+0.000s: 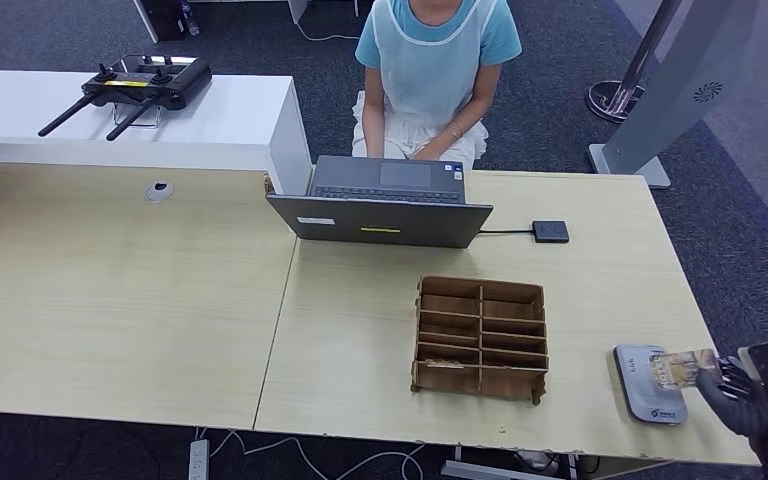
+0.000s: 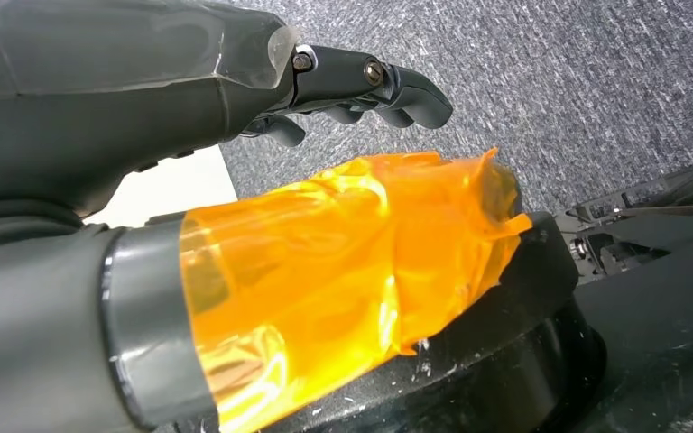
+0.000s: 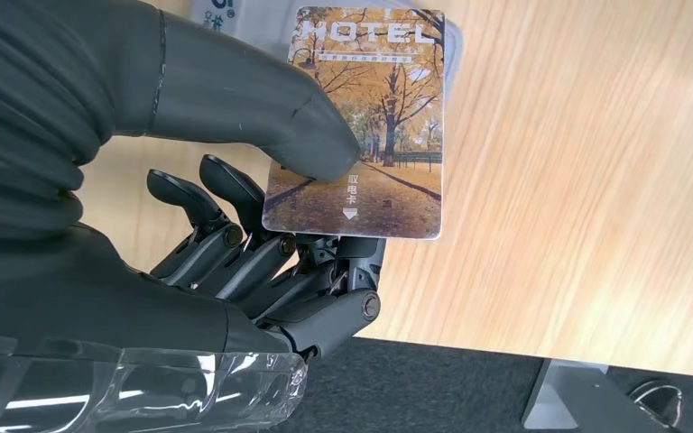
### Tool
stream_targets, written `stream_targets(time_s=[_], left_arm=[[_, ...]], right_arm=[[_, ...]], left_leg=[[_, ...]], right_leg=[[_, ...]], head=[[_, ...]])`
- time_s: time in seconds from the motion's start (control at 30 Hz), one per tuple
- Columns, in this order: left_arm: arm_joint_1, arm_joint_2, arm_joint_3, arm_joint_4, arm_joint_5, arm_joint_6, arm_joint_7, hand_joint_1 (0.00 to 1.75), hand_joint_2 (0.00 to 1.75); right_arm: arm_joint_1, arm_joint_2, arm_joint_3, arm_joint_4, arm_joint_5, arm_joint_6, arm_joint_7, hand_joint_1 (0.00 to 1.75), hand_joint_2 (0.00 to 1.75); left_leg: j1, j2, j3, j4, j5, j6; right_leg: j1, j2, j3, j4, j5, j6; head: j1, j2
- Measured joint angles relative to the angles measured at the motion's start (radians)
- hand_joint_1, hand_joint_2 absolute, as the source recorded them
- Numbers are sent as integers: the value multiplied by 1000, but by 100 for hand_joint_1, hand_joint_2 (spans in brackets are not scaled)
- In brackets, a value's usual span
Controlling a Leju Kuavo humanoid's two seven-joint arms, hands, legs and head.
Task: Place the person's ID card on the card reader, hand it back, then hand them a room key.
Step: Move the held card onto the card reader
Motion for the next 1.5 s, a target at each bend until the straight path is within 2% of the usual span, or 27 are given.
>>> stream_targets(time_s=[0.6, 0.83, 1.5], left_arm=[[0, 1, 0, 0, 0, 0, -1, 0, 0], [10, 3, 20, 0, 88, 43, -60, 0, 0], [14, 8, 21, 0, 86, 30, -59, 0, 0]], right_arm=[[-18, 23, -7, 44, 62, -4, 0, 175, 175], [-7, 39, -13, 49, 86, -18, 0, 175, 175], [-20, 64, -25, 60, 138, -24, -1, 175, 175]], left_leg=[[0, 0, 0, 0, 0, 0], [0, 0, 0, 0, 0, 0], [0, 1, 0, 0, 0, 0]], right_leg=[[0, 0, 0, 0, 0, 0], [0, 0, 0, 0, 0, 0], [0, 1, 0, 0, 0, 0]], head=[[0, 0], [0, 0], [0, 0]])
